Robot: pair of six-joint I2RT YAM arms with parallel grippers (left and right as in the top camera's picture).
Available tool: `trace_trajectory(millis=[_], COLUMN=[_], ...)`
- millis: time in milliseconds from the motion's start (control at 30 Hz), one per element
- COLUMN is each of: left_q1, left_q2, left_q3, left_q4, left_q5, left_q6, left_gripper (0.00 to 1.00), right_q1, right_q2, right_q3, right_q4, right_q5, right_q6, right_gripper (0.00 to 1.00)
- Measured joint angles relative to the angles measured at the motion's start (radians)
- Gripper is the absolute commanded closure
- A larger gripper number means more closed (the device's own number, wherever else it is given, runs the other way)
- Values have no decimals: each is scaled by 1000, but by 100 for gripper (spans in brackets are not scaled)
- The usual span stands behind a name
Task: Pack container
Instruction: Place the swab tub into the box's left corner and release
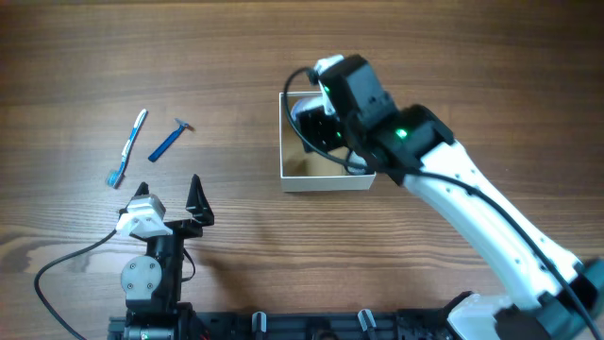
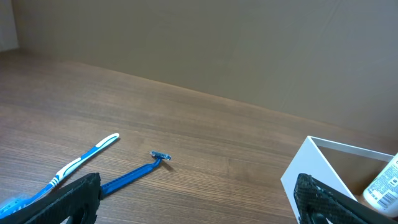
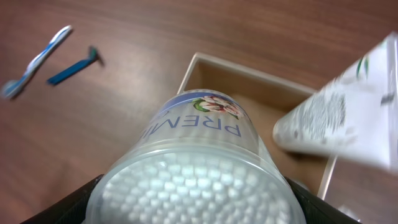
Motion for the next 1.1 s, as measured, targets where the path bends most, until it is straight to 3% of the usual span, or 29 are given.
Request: trace_trajectory(millis=[300, 667, 1100], left_q1=[0, 0, 0], left_q2=[0, 0, 0], left_q3=[0, 0, 0], left_q4=[0, 0, 0], left_q5=[0, 0, 0], left_q6=[0, 0, 0], left_gripper=[0, 0, 0], right_q1=[-27, -40, -40], right_q2=[202, 286, 352], right_q3=[26, 26, 26], right_q4=[39, 101, 172], right_q5=[24, -20, -37], right_q6=[6, 17, 28], right_gripper=[28, 27, 1])
